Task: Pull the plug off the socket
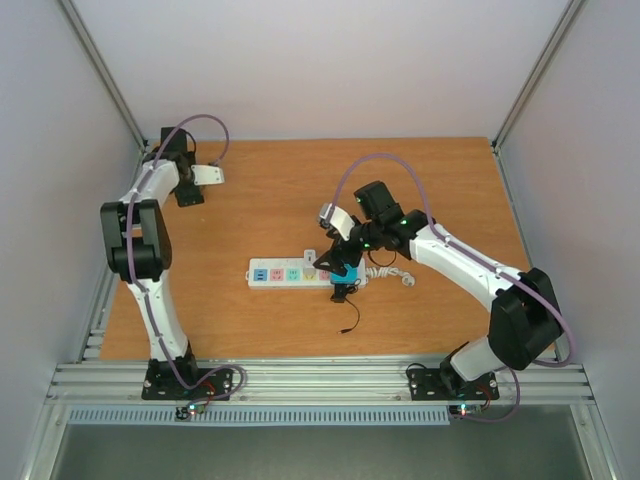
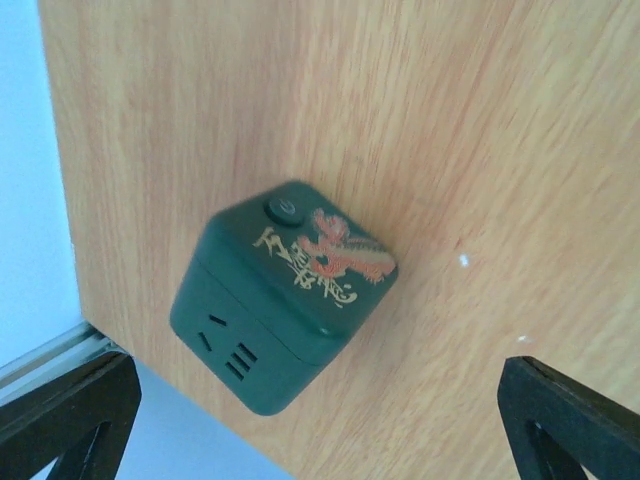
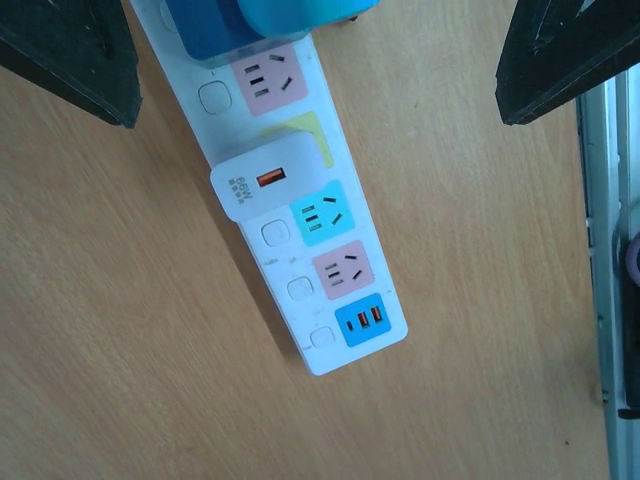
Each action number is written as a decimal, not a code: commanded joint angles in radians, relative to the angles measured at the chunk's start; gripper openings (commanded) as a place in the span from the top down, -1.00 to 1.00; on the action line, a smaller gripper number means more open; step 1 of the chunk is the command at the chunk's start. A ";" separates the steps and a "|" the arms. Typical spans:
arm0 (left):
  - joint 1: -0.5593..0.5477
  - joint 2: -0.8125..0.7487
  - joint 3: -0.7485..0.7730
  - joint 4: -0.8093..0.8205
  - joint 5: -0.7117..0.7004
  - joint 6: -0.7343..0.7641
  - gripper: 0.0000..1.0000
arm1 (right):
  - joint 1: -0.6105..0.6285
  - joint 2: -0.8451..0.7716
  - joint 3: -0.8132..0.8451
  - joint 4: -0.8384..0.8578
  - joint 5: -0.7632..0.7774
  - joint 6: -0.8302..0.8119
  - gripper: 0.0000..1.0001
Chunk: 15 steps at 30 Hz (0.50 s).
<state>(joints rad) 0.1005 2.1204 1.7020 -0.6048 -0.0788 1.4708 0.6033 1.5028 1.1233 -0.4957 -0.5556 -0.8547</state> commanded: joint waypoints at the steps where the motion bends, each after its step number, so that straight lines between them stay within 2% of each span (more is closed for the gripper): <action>1: -0.001 -0.151 0.006 -0.064 0.231 -0.122 -0.99 | -0.035 -0.051 0.033 -0.036 -0.054 -0.006 -0.96; 4: -0.001 -0.235 -0.025 -0.061 0.375 -0.216 -0.99 | -0.066 -0.067 0.035 -0.066 -0.091 -0.019 -0.97; 11: -0.001 -0.483 -0.275 0.190 0.667 -0.487 -0.99 | -0.101 -0.134 0.011 -0.130 -0.108 -0.068 -0.97; 15: -0.011 -0.552 -0.341 0.159 0.841 -0.556 -0.99 | -0.116 -0.139 -0.003 -0.209 -0.079 -0.153 -0.95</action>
<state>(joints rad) 0.0994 1.6039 1.4231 -0.4870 0.5137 1.0603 0.5011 1.3849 1.1275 -0.6113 -0.6342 -0.9112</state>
